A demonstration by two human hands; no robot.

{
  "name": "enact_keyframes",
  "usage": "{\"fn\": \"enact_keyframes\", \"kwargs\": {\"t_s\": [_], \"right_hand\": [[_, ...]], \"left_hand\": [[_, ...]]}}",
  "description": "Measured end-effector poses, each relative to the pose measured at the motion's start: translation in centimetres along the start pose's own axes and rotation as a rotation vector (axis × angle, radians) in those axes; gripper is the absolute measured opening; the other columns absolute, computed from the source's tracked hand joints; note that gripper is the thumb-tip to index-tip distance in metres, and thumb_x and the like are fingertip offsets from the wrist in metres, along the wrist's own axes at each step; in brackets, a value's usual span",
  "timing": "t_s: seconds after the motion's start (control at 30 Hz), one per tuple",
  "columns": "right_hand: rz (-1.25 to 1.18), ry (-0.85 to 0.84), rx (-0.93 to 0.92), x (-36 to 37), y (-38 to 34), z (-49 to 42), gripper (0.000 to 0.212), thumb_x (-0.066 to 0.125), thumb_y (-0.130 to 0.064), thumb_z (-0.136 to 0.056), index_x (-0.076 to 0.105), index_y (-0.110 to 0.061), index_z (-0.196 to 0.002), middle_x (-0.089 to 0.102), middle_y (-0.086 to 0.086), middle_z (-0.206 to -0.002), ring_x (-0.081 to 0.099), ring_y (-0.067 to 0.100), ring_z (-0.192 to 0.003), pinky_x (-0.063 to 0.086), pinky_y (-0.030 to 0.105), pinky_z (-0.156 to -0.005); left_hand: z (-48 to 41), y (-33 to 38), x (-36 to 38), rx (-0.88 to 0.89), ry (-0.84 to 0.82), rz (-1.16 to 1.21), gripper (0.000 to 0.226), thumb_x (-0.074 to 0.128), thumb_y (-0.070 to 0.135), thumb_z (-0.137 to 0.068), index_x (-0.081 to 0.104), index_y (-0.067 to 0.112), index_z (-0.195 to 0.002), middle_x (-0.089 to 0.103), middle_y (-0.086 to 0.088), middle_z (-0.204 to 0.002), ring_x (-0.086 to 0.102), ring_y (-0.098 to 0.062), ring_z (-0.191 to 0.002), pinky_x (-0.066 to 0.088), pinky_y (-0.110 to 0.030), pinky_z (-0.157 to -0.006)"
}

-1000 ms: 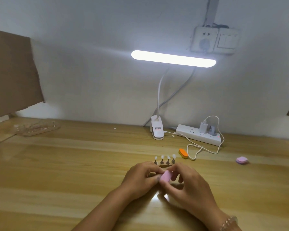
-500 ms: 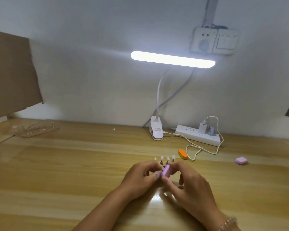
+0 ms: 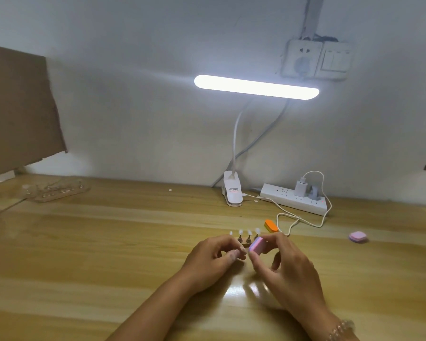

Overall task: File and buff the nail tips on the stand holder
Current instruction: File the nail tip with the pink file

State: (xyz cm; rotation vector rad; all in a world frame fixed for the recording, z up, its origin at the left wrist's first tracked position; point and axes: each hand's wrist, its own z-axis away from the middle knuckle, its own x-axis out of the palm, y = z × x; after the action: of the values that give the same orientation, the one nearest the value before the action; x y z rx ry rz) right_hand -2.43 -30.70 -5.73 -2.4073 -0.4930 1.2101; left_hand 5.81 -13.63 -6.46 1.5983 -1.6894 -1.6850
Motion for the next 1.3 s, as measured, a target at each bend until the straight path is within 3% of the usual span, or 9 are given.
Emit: {"fn": "enact_keyframes", "kwargs": {"t_s": [0.1,0.23,0.43,0.57,0.77,0.93,1.0,1.17,1.3], "right_hand": [[0.01,-0.078,-0.061,0.1,-0.4,0.2,0.028,0.065,-0.055,-0.078,0.057,-0.038,-0.099,0.061,-0.023,-0.091,0.053,-0.002,-0.065,0.051,0.028,-0.061],[-0.028,-0.03,0.0,0.0,0.0,-0.2,0.025,0.065,-0.056,-0.08,0.058,-0.039,-0.097,0.062,-0.024,-0.088,0.057,0.002,-0.065,0.049,0.028,-0.063],[0.014,-0.079,-0.02,0.1,0.0,-0.2,0.027,0.062,-0.061,-0.081,0.059,-0.038,-0.095,0.059,-0.022,-0.086,0.055,0.0,-0.065,0.048,0.026,-0.062],[0.044,-0.109,-0.06,0.3,-0.2,0.0,0.032,0.06,-0.066,-0.076,0.057,-0.04,-0.094,0.057,-0.024,-0.085,0.053,-0.002,-0.066,0.047,0.023,-0.058],[-0.15,0.034,0.172,-0.3,1.1,-0.8,0.016,0.072,-0.05,-0.08,0.06,-0.039,-0.084,0.064,-0.02,-0.08,0.057,0.003,-0.068,0.04,0.021,-0.058],[-0.078,-0.063,0.044,0.2,0.5,0.0,0.029,0.063,-0.064,-0.074,0.057,-0.04,-0.089,0.062,-0.026,-0.087,0.059,0.003,-0.069,0.046,0.023,-0.059],[-0.012,-0.121,0.0,0.4,0.3,0.0,0.034,0.06,-0.068,-0.074,0.055,-0.04,-0.093,0.061,-0.026,-0.086,0.059,-0.001,-0.07,0.047,0.023,-0.059],[-0.053,0.003,0.086,-0.1,0.9,-0.6,0.021,0.066,-0.055,-0.081,0.058,-0.038,-0.092,0.062,-0.025,-0.086,0.058,-0.001,-0.072,0.043,0.026,-0.06],[-0.043,-0.133,-0.052,0.3,0.1,0.1,0.025,0.06,-0.059,-0.082,0.054,-0.044,-0.101,0.061,-0.031,-0.1,0.058,-0.003,-0.068,0.049,0.024,-0.063]], "left_hand": [[-0.1,-0.1,0.0,-0.006,-0.002,-0.017,0.018,0.056,0.029,-0.084,0.072,0.032,-0.092,0.073,0.015,-0.092,0.061,-0.021,-0.075,0.042,-0.032,-0.067],[-0.1,-0.2,0.0,-0.014,0.002,-0.023,0.013,0.066,0.03,-0.086,0.072,0.041,-0.086,0.071,0.022,-0.086,0.045,-0.002,-0.054,0.038,-0.023,-0.058],[0.0,-0.3,0.0,-0.045,0.009,-0.034,0.017,0.072,0.028,-0.086,0.072,0.044,-0.081,0.068,0.022,-0.076,0.044,0.0,-0.052,0.038,-0.024,-0.057],[0.0,-0.2,0.0,-0.066,-0.003,-0.019,0.017,0.071,0.023,-0.083,0.075,0.039,-0.082,0.073,0.017,-0.086,0.048,0.002,-0.053,0.041,-0.023,-0.059],[0.0,0.0,-0.1,-0.08,0.027,0.021,0.019,0.075,0.026,-0.086,0.074,0.043,-0.078,0.074,0.015,-0.084,0.048,-0.003,-0.052,0.043,-0.025,-0.059],[0.0,0.0,-0.2,-0.083,0.02,0.009,0.016,0.074,0.023,-0.087,0.076,0.038,-0.083,0.069,0.021,-0.07,0.049,-0.001,-0.051,0.041,-0.022,-0.058],[0.0,0.0,-0.2,-0.082,0.013,0.006,0.016,0.073,0.021,-0.086,0.076,0.036,-0.084,0.072,0.016,-0.076,0.05,0.0,-0.052,0.041,-0.021,-0.058],[-0.1,-0.1,-0.1,-0.058,0.013,-0.016,0.011,0.07,0.023,-0.09,0.075,0.033,-0.089,0.074,0.016,-0.09,0.046,0.001,-0.053,0.04,-0.022,-0.06],[-0.1,-0.3,-0.1,-0.023,-0.001,-0.076,0.017,0.065,0.019,-0.091,0.074,0.034,-0.093,0.072,0.021,-0.089,0.048,0.003,-0.057,0.037,-0.019,-0.062]]}}
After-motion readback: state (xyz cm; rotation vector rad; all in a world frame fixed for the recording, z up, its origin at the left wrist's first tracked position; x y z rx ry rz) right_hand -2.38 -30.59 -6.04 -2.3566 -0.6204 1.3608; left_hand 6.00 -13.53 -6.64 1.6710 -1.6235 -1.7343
